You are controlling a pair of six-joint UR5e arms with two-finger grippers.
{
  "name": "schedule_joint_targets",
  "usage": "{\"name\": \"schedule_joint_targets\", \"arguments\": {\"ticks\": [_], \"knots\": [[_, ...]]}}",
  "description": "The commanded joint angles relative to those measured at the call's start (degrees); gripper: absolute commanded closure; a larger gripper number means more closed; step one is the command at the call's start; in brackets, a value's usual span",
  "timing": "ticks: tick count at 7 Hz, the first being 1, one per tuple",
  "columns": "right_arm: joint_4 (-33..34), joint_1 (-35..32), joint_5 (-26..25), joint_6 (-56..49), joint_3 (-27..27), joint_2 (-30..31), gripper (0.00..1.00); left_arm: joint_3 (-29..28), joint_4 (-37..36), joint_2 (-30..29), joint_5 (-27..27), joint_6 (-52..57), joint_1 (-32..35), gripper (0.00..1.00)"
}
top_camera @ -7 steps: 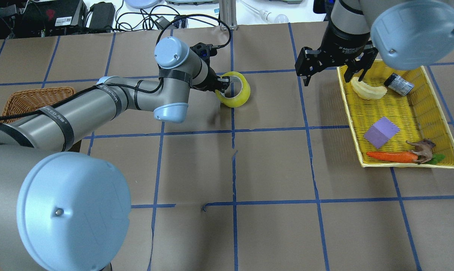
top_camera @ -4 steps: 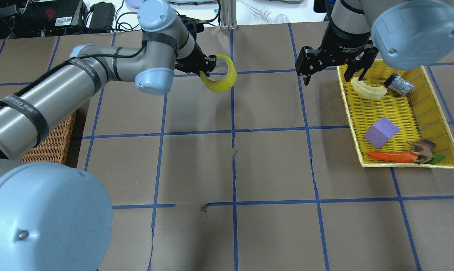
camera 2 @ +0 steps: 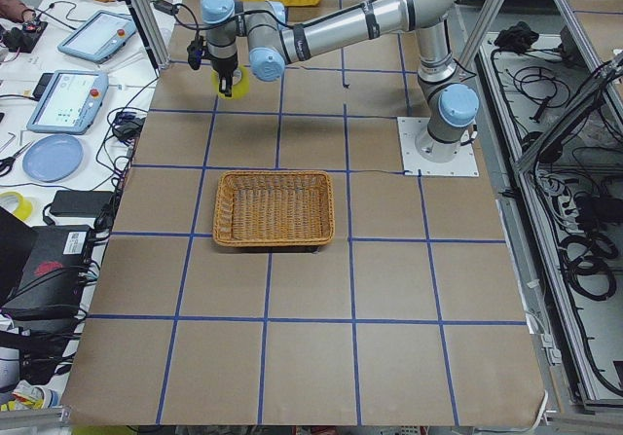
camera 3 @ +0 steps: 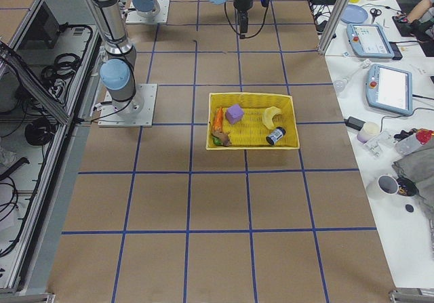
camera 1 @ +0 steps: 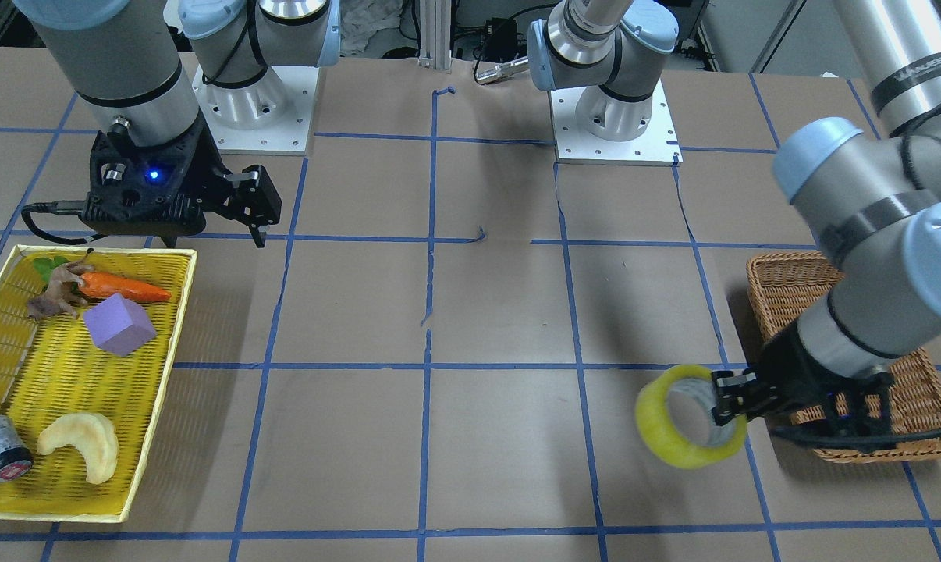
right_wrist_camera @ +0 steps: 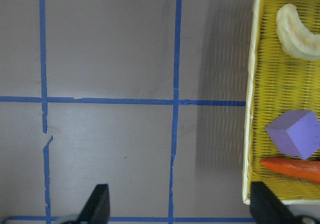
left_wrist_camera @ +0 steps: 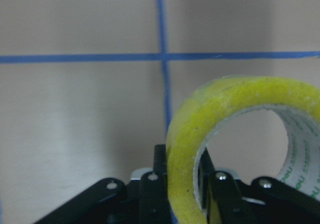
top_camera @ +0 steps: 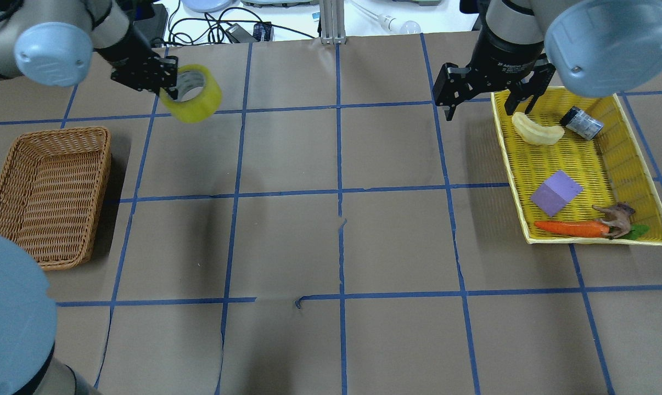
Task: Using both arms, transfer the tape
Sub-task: 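Lift the tape roll with the left gripper and carry it over the wicker basket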
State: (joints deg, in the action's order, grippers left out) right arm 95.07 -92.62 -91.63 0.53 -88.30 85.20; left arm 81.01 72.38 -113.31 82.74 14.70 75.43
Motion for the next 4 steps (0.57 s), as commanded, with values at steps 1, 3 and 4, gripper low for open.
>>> {"name": "schedule_joint_targets", "arguments": {"ticks": [1,3,4], "knots": [[0.5,0.2,0.7,0.0,0.4,-0.1,0.0,1.3,3.5,1.8,0.3,17.8,-12.0,1.0],[0.4,-0.1,0.3,0.4,0.5,-0.3,0.0,4.1,1.8,0.9,1.5,28.7,-22.4,1.0],[0.1,-0.9,0.7,0.8,0.3,-0.3,0.0,4.7,-0.3,-0.4,1.5,33.3,-25.9,1.0]]}}
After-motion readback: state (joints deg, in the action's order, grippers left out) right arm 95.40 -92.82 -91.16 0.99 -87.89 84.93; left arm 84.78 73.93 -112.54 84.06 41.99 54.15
